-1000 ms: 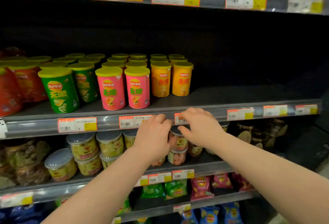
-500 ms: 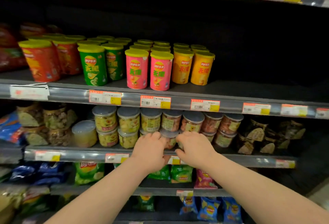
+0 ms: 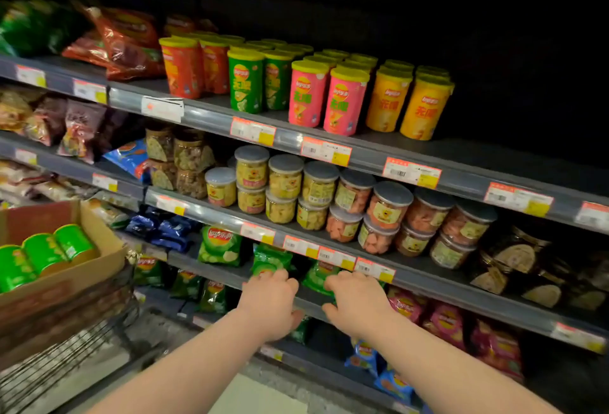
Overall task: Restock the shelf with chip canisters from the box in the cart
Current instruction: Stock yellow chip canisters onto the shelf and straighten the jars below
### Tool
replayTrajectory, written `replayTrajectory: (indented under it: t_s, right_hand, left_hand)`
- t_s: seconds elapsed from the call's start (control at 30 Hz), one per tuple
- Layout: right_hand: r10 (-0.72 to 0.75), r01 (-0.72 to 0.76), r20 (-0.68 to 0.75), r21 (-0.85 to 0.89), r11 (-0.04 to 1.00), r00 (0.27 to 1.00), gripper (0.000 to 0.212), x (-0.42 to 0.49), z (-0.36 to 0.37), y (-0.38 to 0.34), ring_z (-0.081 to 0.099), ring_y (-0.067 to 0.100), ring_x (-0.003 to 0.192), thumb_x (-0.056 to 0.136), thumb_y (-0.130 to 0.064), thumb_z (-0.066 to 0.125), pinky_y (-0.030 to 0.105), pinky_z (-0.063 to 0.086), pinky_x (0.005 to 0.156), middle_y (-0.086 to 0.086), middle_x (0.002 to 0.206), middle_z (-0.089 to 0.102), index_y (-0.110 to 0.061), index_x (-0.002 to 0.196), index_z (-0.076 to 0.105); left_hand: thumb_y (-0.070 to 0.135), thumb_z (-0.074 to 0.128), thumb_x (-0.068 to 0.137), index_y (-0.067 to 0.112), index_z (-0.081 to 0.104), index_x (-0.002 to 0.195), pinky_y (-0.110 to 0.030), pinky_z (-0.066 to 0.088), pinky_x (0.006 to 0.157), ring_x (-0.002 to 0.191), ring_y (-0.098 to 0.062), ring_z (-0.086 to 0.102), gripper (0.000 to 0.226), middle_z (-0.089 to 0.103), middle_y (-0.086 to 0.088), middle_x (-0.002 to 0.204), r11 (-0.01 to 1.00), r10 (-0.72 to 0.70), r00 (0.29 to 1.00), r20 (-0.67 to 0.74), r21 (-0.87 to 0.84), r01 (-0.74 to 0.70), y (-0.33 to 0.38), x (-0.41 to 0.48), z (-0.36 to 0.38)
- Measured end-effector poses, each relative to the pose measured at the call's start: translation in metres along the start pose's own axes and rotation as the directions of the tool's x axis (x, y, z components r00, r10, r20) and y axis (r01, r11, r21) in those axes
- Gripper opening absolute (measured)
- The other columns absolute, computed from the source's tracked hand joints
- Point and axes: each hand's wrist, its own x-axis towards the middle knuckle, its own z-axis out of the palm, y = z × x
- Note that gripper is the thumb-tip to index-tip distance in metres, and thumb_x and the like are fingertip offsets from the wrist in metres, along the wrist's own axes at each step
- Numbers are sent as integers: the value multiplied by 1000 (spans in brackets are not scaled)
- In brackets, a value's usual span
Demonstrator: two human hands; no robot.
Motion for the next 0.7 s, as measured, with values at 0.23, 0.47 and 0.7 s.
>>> replayTrajectory:
  t_s: [0.23, 0.47, 0.7]
  right_hand:
    - [-162, 160, 104, 25, 987, 981, 38, -18, 37, -39, 48, 30, 118, 91, -40, 48, 39, 41, 93, 7, 125, 53, -19, 123, 51]
    - [-282, 279, 112, 43, 959, 953, 33, -21, 53, -86, 51, 29, 113, 90, -39, 47, 38, 42, 92, 4, 119, 57, -22, 117, 54]
    - [-342, 347, 160, -6, 938, 926, 40, -4, 56, -144, 48, 29, 118, 92, -38, 45, 40, 39, 97, 5, 126, 53, -21, 127, 49]
  left_hand:
    - [48, 49, 90, 16, 46, 123, -41, 39, 94, 119, -29, 46, 46, 48, -7, 124, 977, -210, 970, 121, -14, 213, -12, -75, 43]
    - [48, 47, 90, 15, 43, 128, -41, 42, 94, 119, -30, 47, 50, 46, -8, 128, 924, -372, 911, 178, -22, 381, -45, -125, 66]
    - [49, 49, 87, 19, 42, 133, -40, 42, 99, 122, -27, 46, 55, 46, -5, 132, 873, -451, 867, 211, -94, 478, -99, -155, 87]
